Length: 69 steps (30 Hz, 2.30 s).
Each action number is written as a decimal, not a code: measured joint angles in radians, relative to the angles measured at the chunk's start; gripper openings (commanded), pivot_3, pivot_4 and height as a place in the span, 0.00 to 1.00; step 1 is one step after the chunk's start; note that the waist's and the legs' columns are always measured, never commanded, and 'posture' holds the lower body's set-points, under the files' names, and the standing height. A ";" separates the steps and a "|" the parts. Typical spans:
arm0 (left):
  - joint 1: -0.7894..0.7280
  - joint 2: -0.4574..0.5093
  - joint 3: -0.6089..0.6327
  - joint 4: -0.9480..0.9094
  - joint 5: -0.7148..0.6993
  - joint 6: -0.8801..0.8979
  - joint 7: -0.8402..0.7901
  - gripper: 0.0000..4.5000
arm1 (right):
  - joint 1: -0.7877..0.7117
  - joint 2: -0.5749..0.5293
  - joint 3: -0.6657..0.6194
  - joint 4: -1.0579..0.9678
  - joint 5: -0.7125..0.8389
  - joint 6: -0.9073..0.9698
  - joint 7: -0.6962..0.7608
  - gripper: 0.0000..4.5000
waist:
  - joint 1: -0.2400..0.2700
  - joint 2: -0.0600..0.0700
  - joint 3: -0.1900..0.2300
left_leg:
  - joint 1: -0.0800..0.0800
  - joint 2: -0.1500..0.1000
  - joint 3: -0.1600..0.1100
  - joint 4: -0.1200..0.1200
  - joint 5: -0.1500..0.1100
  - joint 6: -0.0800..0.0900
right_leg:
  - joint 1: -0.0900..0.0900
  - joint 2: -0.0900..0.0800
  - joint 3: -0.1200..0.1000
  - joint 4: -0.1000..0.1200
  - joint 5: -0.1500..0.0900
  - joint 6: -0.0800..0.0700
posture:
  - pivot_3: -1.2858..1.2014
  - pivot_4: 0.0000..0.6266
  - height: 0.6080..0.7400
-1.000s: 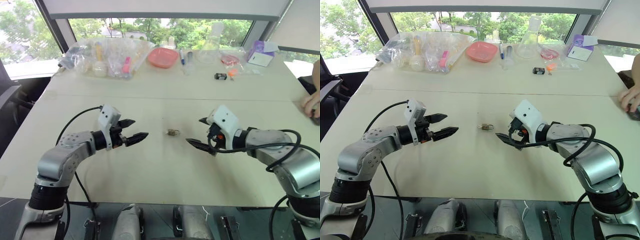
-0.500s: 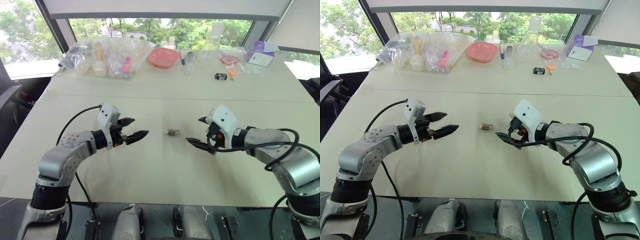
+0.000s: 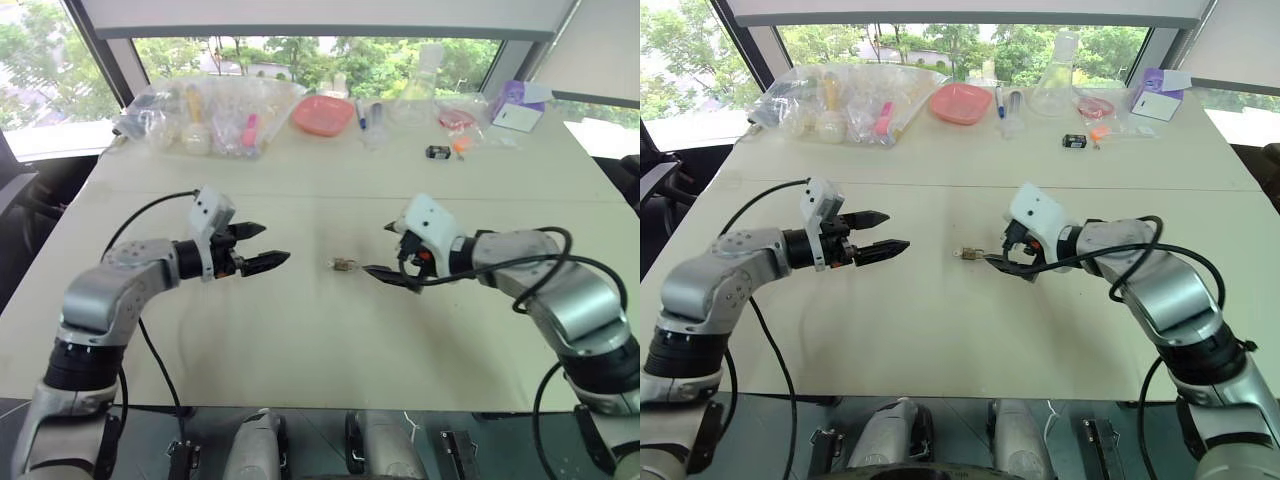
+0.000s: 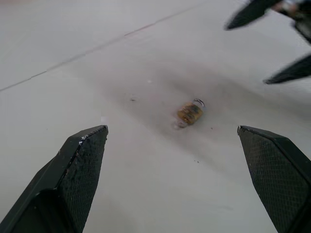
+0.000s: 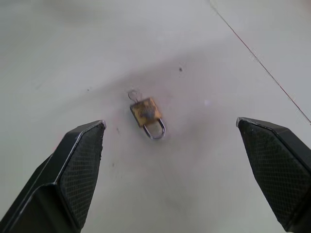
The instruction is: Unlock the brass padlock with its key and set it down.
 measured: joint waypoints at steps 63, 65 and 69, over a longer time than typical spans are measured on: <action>-0.337 -0.317 0.044 0.539 -0.041 -0.085 -0.161 0.30 | -0.082 0.168 0.034 0.103 -0.386 -0.506 0.091 0.15 | 0.005 0.001 0.001 | -0.001 0.000 0.003 0.002 0.002 -0.003 | 0.000 -0.001 -0.001 0.001 0.000 0.001 | 0.52 0.24 0.95; -0.340 -0.319 0.044 0.540 -0.045 -0.086 -0.181 0.06 | -0.082 0.168 0.035 0.104 -0.388 -0.495 0.088 0.15 | 0.005 0.001 0.001 | -0.001 0.000 0.003 0.002 0.002 -0.003 | 0.000 -0.001 -0.001 0.001 0.000 0.001 | 0.52 0.24 0.95; -0.345 -0.310 0.037 0.539 -0.035 -0.094 -0.209 0.02 | -0.082 0.169 0.035 0.104 -0.389 -0.490 0.086 0.15 | 0.005 0.001 0.001 | -0.001 0.000 0.003 0.002 0.002 -0.003 | 0.000 -0.001 -0.001 0.001 0.000 0.001 | 0.52 0.24 0.95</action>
